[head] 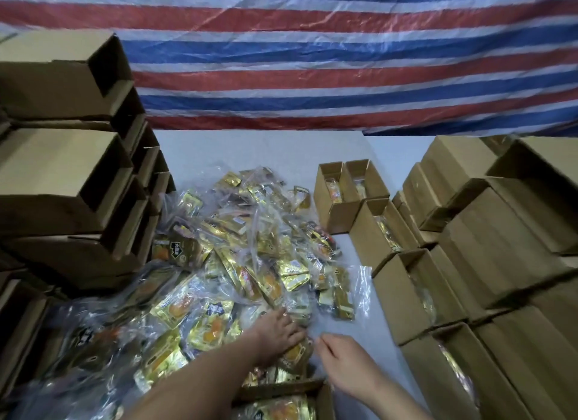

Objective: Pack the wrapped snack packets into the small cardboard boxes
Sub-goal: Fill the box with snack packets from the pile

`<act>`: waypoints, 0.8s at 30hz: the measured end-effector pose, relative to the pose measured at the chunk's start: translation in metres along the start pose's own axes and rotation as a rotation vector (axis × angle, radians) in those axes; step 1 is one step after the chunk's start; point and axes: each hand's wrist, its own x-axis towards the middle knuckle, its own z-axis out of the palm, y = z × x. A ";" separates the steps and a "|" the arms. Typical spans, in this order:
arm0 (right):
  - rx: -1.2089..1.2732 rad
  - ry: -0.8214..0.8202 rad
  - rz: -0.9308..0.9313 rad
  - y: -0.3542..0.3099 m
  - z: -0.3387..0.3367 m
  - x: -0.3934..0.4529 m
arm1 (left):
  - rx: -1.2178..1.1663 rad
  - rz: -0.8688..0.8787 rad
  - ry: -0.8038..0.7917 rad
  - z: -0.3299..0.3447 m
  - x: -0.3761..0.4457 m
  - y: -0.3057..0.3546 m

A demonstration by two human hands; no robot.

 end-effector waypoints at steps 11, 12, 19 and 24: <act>0.530 0.339 0.159 -0.004 -0.024 0.028 | -0.705 -0.341 0.449 -0.070 -0.046 -0.023; 0.677 0.349 0.203 -0.008 -0.030 0.035 | -0.909 -0.409 0.535 -0.083 -0.058 -0.032; 1.186 0.002 -0.049 -0.087 -0.074 0.060 | -1.908 -0.533 0.789 -0.139 -0.118 -0.077; 1.362 -0.191 -0.218 -0.145 -0.085 0.052 | -2.025 -0.430 0.906 -0.166 -0.136 -0.077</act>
